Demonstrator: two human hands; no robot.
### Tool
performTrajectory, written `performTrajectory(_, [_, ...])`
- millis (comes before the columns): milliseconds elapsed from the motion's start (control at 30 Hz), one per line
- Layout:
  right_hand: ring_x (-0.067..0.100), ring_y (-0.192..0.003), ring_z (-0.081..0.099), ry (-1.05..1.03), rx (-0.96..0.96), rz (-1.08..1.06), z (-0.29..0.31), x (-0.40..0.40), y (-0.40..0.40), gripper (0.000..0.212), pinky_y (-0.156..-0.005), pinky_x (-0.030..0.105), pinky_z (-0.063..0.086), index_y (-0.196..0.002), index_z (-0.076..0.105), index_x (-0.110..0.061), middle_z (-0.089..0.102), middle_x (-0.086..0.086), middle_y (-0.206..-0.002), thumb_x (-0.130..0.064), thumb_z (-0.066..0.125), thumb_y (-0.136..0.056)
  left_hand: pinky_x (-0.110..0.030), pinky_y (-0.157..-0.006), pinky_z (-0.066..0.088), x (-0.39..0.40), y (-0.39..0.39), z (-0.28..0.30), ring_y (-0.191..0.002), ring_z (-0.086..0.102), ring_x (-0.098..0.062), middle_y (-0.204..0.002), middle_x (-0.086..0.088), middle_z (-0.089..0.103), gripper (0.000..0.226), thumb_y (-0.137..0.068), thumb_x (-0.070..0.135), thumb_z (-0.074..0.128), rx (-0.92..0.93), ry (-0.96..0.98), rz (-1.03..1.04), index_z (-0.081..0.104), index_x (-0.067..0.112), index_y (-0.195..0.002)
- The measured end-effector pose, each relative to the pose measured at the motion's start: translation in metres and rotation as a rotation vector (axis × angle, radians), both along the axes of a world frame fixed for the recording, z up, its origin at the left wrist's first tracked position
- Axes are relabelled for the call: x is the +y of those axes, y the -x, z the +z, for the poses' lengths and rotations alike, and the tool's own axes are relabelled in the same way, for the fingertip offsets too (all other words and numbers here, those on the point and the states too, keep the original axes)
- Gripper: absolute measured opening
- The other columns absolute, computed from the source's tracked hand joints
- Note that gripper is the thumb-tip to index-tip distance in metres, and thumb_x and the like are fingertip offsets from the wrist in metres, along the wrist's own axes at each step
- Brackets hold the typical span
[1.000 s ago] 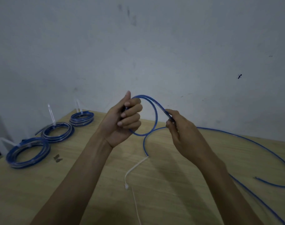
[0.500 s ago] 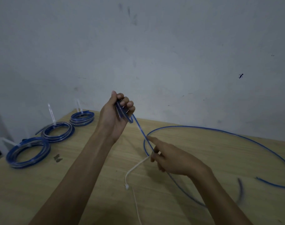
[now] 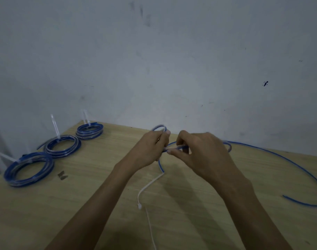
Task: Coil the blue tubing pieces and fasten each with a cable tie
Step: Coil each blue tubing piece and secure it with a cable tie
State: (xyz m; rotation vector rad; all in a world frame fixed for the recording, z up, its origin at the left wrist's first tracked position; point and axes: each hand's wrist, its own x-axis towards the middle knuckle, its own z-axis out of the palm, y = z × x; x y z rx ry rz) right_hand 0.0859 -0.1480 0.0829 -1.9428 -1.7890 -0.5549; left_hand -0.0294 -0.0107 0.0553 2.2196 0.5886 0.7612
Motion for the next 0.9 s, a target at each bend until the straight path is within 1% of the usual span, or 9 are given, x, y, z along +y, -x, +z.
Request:
performTrajectory(67, [0.014, -0.063, 0.059, -0.138, -0.043, 0.02, -0.001, -0.001, -0.01, 0.04, -0.073, 0.038, 0.047, -0.083, 0.062, -0.023, 0.061, -0.009, -0.066, -0.062, 0.057, -0.089, -0.032, -0.048, 0.031, -0.003, 0.003, 0.008, -0.041, 0.039, -0.015, -0.043, 0.004, 0.041, 0.052, -0.107, 0.036, 0.038, 0.028, 0.087, -0.068, 0.048, 0.013, -0.062])
performTrajectory(133, [0.011, -0.065, 0.056, -0.2, 0.016, 0.019, -0.001, -0.001, -0.022, 0.042, -0.075, 0.04, 0.044, -0.084, 0.063, -0.024, 0.058, -0.011, -0.068, -0.064, 0.05, -0.09, -0.029, -0.044, 0.022, -0.005, 0.007, 0.017, -0.039, 0.028, -0.016, -0.046, -0.001, 0.033, 0.049, -0.106, 0.037, 0.041, -0.001, 0.26, -0.143, 0.048, 0.012, -0.065])
performTrajectory(200, [0.011, -0.068, 0.055, -0.245, 0.104, 0.042, 0.002, -0.003, -0.032, 0.039, -0.076, 0.043, 0.047, -0.092, 0.067, -0.024, 0.061, -0.01, -0.074, -0.058, 0.048, -0.094, -0.024, -0.04, 0.019, -0.007, 0.012, 0.024, -0.035, 0.02, -0.015, -0.046, -0.005, 0.022, 0.049, -0.106, 0.037, 0.04, -0.055, 0.429, -0.25, 0.045, 0.011, -0.064])
performTrajectory(300, [0.014, -0.072, 0.058, -0.253, 0.243, 0.074, -0.001, -0.004, -0.041, 0.04, -0.074, 0.046, 0.052, -0.115, 0.07, -0.022, 0.066, -0.005, -0.085, -0.048, 0.043, -0.101, -0.021, -0.039, 0.019, -0.009, 0.018, 0.03, -0.033, 0.014, -0.01, -0.045, 0.0, 0.014, 0.056, -0.104, 0.05, 0.034, -0.112, 0.625, -0.396, 0.042, 0.013, -0.063])
performTrajectory(400, [0.018, -0.079, 0.061, -0.235, 0.269, 0.073, -0.008, 0.0, -0.041, 0.038, -0.074, 0.043, 0.053, -0.131, 0.063, -0.022, 0.066, -0.001, -0.09, -0.039, 0.04, -0.106, -0.02, -0.04, 0.017, -0.01, 0.019, 0.031, -0.033, 0.012, -0.008, -0.044, 0.004, 0.015, 0.055, -0.098, 0.058, 0.038, -0.191, 0.759, -0.455, 0.038, 0.017, -0.063])
performTrajectory(567, [0.004, -0.072, 0.054, -0.193, 0.372, 0.056, -0.014, 0.003, -0.038, 0.033, -0.07, 0.027, 0.044, -0.135, 0.057, -0.022, 0.058, -0.015, -0.086, -0.027, 0.039, -0.107, -0.022, -0.04, 0.009, -0.003, 0.02, 0.03, -0.028, 0.013, -0.005, -0.039, 0.008, 0.019, 0.047, -0.102, 0.046, 0.042, -0.354, 1.013, -0.59, 0.031, 0.021, -0.064])
performTrajectory(700, [0.014, -0.057, 0.057, -0.146, 0.578, 0.067, -0.02, 0.005, -0.037, 0.019, -0.056, 0.032, 0.048, -0.124, 0.047, -0.026, 0.065, -0.009, -0.082, -0.026, 0.037, -0.108, -0.02, -0.036, 0.015, 0.012, 0.022, 0.029, -0.027, 0.018, -0.01, -0.039, 0.006, 0.021, 0.048, -0.105, 0.044, 0.036, -0.538, 1.242, -0.856, 0.04, 0.02, -0.065])
performTrajectory(767, [0.019, -0.054, 0.06, -0.171, 0.695, 0.072, -0.021, 0.005, -0.033, 0.013, -0.053, 0.027, 0.048, -0.12, 0.043, -0.026, 0.067, -0.008, -0.086, -0.024, 0.037, -0.108, -0.021, -0.036, 0.017, 0.02, 0.024, 0.028, -0.029, 0.021, -0.01, -0.041, 0.004, 0.025, 0.048, -0.108, 0.044, 0.03, -0.65, 1.312, -0.964, 0.04, 0.018, -0.069])
performTrajectory(900, [0.017, -0.051, 0.061, -0.257, 0.689, 0.107, -0.023, 0.008, -0.02, 0.03, -0.057, 0.032, 0.055, -0.126, 0.029, -0.039, 0.06, -0.013, -0.104, -0.021, 0.044, -0.106, -0.024, -0.039, 0.021, 0.036, 0.029, 0.023, -0.032, 0.026, -0.01, -0.044, 0.002, 0.029, 0.045, -0.11, 0.042, 0.027, -0.857, 1.445, -1.026, 0.039, 0.015, -0.077])
